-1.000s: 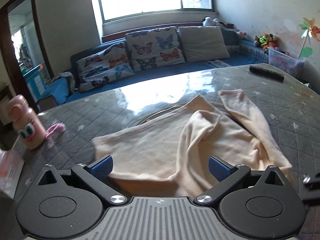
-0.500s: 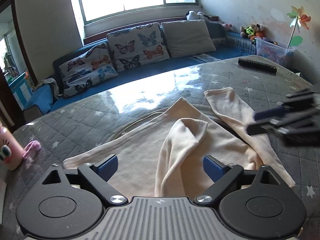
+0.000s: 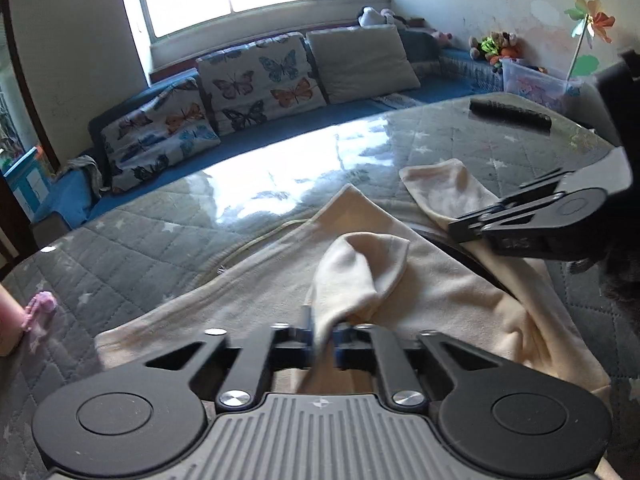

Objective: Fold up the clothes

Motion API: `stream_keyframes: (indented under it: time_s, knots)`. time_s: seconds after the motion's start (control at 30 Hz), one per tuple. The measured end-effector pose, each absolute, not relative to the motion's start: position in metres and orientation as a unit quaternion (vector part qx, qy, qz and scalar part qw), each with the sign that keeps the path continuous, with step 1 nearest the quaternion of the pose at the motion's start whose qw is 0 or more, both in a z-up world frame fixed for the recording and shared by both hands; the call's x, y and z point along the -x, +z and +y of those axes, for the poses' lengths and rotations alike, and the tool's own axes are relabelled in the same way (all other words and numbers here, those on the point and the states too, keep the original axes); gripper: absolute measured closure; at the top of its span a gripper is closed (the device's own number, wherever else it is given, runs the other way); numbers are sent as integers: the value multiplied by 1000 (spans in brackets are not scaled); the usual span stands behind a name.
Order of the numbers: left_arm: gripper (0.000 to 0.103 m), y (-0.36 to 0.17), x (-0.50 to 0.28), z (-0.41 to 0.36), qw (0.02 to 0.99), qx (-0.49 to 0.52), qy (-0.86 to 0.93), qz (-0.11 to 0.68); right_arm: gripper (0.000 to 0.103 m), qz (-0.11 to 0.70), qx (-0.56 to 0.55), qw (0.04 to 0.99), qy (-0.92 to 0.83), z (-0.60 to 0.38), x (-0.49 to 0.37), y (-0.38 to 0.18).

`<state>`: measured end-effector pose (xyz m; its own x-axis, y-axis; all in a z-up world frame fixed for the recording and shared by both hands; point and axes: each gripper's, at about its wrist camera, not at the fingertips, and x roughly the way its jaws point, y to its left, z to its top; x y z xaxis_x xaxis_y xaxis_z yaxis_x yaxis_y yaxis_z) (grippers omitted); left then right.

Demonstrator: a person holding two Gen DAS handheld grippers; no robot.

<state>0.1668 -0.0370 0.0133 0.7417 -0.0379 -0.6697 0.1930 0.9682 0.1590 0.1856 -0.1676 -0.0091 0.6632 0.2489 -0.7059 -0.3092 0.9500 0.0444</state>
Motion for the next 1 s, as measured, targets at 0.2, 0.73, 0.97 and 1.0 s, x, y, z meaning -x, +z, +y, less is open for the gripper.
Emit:
stream_keyframes:
  time_s: [0.2, 0.73, 0.97, 1.0]
  knots:
    - [100, 38, -136, -7, 941, -80, -20, 327, 101, 352, 20, 927, 127, -194, -159, 12]
    - [100, 36, -4, 102, 932, 38, 114, 341, 101, 346, -63, 935, 48, -281, -41, 21]
    - [94, 12, 18, 119, 916, 61, 128, 376, 97, 374, -79, 924, 15, -304, -5, 4]
    - [93, 13, 18, 119, 916, 58, 128, 376, 95, 374, -78, 924, 11, -306, -4, 4]
